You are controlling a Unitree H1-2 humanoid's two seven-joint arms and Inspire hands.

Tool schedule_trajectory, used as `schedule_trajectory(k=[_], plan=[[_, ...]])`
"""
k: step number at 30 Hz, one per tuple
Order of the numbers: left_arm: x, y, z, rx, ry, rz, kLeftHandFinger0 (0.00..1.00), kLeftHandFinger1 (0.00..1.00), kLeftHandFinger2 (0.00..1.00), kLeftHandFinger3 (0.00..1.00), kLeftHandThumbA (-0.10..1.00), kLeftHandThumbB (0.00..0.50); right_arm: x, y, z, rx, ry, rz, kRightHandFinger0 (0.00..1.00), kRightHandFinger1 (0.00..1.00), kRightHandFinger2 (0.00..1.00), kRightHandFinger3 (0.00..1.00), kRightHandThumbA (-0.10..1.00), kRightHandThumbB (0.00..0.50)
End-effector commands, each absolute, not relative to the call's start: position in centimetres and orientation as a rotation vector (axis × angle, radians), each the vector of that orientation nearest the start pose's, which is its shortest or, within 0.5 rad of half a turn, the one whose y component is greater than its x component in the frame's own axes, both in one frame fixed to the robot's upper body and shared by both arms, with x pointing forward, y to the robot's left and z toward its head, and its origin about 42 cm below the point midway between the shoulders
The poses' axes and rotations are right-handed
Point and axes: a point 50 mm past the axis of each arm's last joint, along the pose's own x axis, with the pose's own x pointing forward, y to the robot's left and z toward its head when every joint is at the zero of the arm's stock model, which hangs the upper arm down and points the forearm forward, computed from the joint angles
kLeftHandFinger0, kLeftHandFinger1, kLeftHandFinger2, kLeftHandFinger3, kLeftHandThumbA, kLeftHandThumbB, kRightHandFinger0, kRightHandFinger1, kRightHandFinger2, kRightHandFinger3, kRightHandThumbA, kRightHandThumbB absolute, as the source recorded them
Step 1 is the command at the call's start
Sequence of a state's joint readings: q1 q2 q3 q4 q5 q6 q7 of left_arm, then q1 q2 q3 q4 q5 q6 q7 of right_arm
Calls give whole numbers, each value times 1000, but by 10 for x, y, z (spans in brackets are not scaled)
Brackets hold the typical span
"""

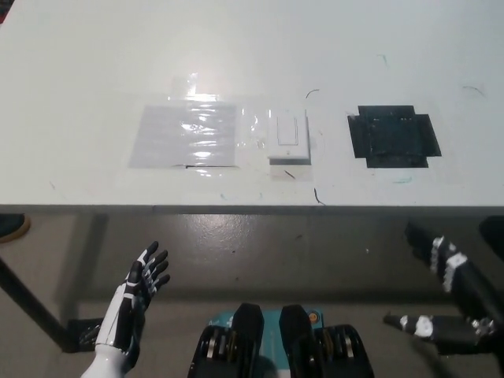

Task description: A white switch is kept at the centre of the table close to the robot and the robot uses its right hand to press it to turn it on

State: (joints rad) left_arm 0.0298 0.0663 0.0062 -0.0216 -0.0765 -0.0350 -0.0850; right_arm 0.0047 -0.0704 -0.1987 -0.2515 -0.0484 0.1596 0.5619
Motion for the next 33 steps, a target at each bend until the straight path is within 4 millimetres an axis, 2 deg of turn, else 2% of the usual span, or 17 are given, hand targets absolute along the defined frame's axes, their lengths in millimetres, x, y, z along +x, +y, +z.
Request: schedule_trajectory(k=[1,2,3,6,8,9,14,20,22,28,33], plan=[[277,230,113,-50,-109,-51,1000,1000,1000,1000,1000,48,282,-240,139,37,-257,243,1000,1000,1000,1000,923,100],[278,230,114,-50,-111,-53,1000,1000,1000,1000,1000,48,284,-236,132,36,-244,238,1000,1000,1000,1000,915,98],[278,229,114,-44,-110,-56,1000,1000,1000,1000,1000,48,286,-232,122,34,-207,226,1000,1000,1000,1000,899,126],[278,229,117,-33,-115,-67,1000,1000,1000,1000,1000,71,291,-228,98,-64,-158,221,1000,1000,1000,1000,877,118],[279,230,118,-28,-115,-69,1000,1000,1000,1000,1000,81,292,-226,92,-73,-153,225,1000,1000,1000,1000,842,117],[281,230,119,-23,-120,-73,1000,1000,1000,1000,1000,66,292,-227,91,-88,-155,228,1000,1000,1000,1000,837,139],[285,230,120,0,-131,-86,1000,1000,1000,1000,1000,62,292,-228,91,-141,-177,214,1000,1000,1000,1000,899,187],[286,231,121,4,-134,-85,1000,1000,1000,1000,1000,71,291,-222,90,-199,-202,224,1000,1000,1000,1000,891,171],[287,231,121,9,-137,-97,1000,1000,1000,1000,1000,80,290,-221,90,-202,-204,224,1000,1000,1000,1000,920,190],[289,231,123,17,-134,-96,1000,1000,1000,1000,1000,78,293,-221,91,-197,-217,212,1000,1000,1000,1000,945,200],[289,232,123,23,-126,-98,1000,1000,1000,1000,1000,67,293,-221,91,-193,-229,210,1000,1000,1000,1000,946,191]])
